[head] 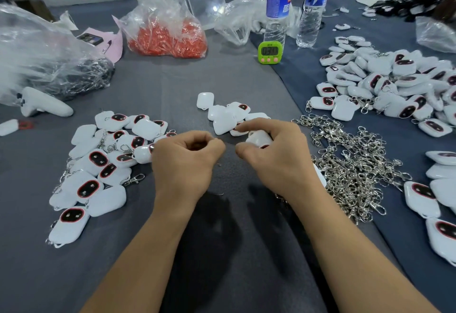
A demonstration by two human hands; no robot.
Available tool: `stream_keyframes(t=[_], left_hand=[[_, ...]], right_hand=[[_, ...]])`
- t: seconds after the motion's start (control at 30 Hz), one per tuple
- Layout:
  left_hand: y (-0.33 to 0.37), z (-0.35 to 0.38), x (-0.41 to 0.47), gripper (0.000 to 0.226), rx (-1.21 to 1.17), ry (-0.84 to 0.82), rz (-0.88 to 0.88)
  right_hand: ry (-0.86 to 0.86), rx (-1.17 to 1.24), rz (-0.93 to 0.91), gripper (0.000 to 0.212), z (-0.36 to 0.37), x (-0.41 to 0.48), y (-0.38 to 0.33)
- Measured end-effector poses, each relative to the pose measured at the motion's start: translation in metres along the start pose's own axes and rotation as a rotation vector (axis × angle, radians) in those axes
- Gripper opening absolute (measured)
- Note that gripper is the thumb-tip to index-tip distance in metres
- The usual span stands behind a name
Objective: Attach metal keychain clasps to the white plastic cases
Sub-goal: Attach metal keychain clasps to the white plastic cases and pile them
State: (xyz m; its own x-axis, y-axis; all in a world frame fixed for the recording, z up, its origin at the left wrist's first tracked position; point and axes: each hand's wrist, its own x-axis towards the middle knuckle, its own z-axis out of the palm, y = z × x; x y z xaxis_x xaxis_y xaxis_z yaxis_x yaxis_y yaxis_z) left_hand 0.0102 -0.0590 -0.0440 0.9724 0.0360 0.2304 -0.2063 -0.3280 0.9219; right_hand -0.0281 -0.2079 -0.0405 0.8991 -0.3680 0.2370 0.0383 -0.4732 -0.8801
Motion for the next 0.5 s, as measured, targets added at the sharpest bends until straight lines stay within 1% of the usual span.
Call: stream_keyframes(t=[0.07,0.13,0.17,0.23,0.33,0.4,0.5], left_hand=[[-0.006,-0.008,0.003,0.010,0.289,0.090,0.178],[-0.007,-0.009,0.000,0.022,0.551,0.063,0.314],[-0.008,-0.007,-0.002,0.024,0.622,0.016,0.366],[-0.008,0.000,-0.005,0.017,0.676,-0.108,0.447],[-0.008,0.004,-0.007,0.009,0.673,-0.253,0.495],[-0.008,0.004,-0.007,0.010,0.644,-0.305,0.485],[-0.007,0.003,-0.005,0.016,0.601,-0.351,0.417]], right_hand=[[-0.019,-0.027,0.121,0.033,0.001,0.001,0.005],[-0.086,-0.004,0.217,0.040,0.000,0.003,0.006],[-0.117,0.032,0.249,0.041,-0.001,0.004,0.007],[-0.171,0.061,0.256,0.035,-0.003,0.005,0.007],[-0.218,0.039,0.158,0.017,-0.004,0.005,0.007],[-0.207,0.000,0.118,0.018,-0.007,0.006,0.008],[-0.237,-0.122,0.105,0.026,-0.011,0.007,0.009]])
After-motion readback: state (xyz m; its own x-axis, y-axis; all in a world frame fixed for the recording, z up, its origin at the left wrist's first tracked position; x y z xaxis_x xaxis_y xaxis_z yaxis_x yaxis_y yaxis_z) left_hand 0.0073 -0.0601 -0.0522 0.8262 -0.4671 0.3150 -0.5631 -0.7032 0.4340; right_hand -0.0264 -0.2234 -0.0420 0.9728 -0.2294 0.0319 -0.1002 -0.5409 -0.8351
